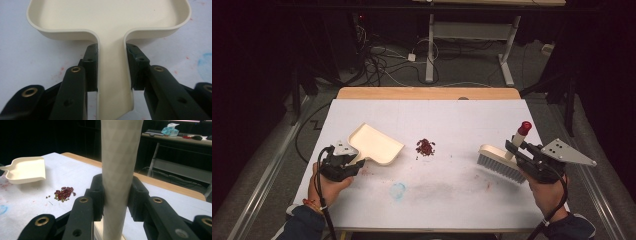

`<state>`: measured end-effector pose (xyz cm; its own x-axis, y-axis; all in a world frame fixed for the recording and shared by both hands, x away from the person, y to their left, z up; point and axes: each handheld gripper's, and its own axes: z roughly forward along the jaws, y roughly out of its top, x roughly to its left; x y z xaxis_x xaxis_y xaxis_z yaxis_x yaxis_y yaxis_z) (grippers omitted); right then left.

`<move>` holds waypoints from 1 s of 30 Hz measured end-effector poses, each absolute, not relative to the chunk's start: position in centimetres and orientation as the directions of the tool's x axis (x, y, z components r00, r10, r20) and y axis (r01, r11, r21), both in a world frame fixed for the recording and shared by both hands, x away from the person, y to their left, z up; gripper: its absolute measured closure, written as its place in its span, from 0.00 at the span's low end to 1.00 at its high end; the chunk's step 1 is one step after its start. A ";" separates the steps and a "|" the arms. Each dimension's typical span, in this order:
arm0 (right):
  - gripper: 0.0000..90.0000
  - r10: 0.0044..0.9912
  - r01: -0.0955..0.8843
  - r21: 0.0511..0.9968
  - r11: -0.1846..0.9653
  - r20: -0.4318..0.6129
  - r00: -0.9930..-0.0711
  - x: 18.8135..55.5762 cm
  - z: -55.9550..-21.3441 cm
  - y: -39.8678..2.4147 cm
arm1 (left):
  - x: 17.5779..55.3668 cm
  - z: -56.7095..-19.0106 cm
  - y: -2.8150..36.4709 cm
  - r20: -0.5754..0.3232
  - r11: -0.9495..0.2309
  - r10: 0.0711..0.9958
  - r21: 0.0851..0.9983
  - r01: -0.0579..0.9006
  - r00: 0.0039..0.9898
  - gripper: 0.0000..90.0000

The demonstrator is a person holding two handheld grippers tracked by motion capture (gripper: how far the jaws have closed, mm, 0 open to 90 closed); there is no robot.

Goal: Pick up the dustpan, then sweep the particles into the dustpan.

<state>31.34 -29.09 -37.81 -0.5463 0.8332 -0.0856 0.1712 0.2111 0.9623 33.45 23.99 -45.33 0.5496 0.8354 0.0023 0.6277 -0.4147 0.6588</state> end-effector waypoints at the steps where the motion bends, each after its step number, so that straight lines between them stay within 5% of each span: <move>1: 0.78 0.835 0.175 0.962 0.211 -0.084 -0.545 31.4 -37.9 -29.1 | 33.2 -45.2 23.8 0.004 -0.419 0.831 0.661 0.623 0.556 0.71; 15: 0.78 0.809 0.180 0.956 0.232 -0.086 -0.581 32.5 -38.2 -27.1 | 31.0 -46.2 20.5 -0.008 -0.556 0.732 0.571 0.604 0.682 0.71; 30: 0.78 0.785 0.149 0.960 0.238 -0.099 -0.611 37.2 -37.5 -20.3 | 31.0 -46.4 19.4 -0.027 -0.580 0.712 0.542 0.609 0.702 0.71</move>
